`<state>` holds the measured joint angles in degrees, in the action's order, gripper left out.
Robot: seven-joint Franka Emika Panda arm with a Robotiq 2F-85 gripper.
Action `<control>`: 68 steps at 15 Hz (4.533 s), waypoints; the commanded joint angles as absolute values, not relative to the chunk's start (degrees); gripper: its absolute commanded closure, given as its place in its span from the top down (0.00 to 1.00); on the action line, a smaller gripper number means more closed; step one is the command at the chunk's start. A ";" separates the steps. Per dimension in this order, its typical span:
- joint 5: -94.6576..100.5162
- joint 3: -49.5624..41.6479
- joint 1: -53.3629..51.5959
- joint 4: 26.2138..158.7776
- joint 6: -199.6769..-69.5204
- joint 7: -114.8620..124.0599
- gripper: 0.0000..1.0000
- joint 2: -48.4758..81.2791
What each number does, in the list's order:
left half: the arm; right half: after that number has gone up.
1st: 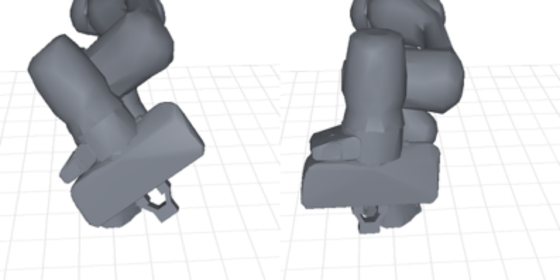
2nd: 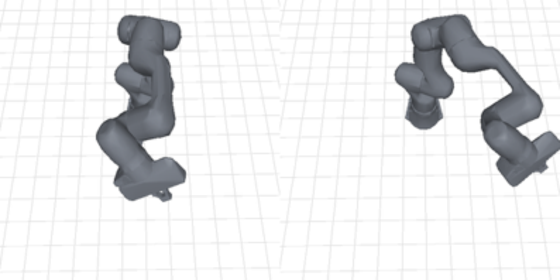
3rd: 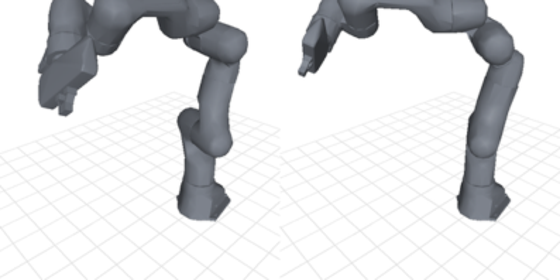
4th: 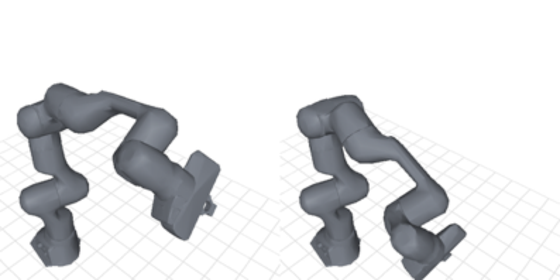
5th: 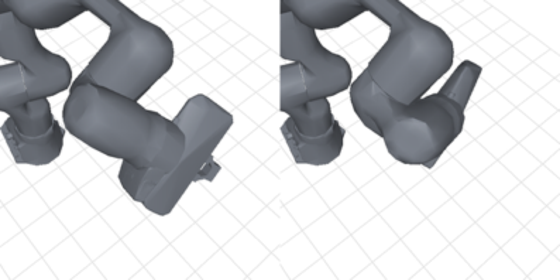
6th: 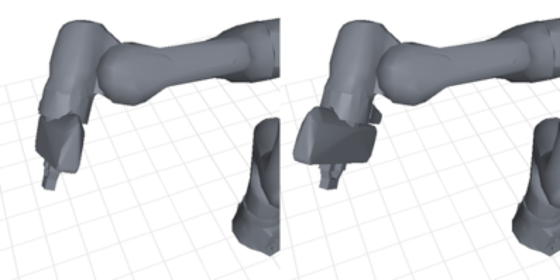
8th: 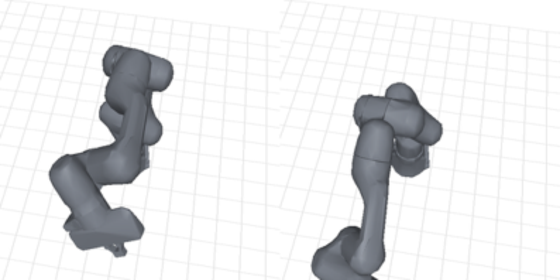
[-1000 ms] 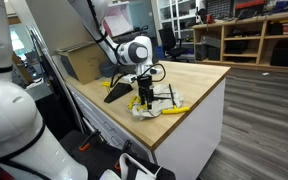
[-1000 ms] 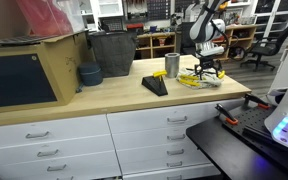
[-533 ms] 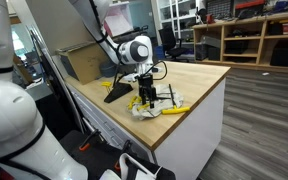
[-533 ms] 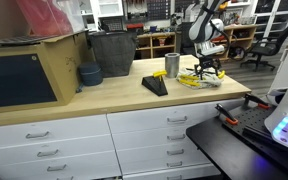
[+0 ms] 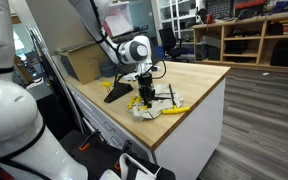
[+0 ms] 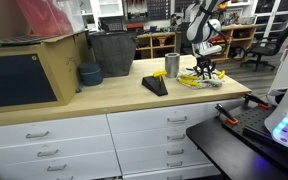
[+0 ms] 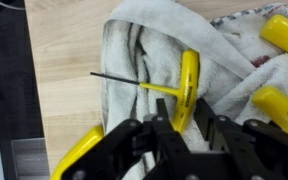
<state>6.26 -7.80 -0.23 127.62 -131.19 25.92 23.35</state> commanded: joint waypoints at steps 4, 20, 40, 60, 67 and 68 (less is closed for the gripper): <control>5.62 -8.14 0.15 127.95 -130.28 23.62 0.04 21.87; -5.86 -7.85 2.58 128.88 -127.29 31.25 0.04 6.46; 5.04 -4.33 -4.55 136.50 -128.07 46.92 0.04 17.48; 7.19 -3.73 -8.68 137.74 -140.80 57.51 0.69 16.65; 3.19 -1.87 -6.64 139.34 -138.61 50.45 1.00 13.45; 2.28 -1.56 -6.44 139.75 -138.74 48.45 1.00 12.74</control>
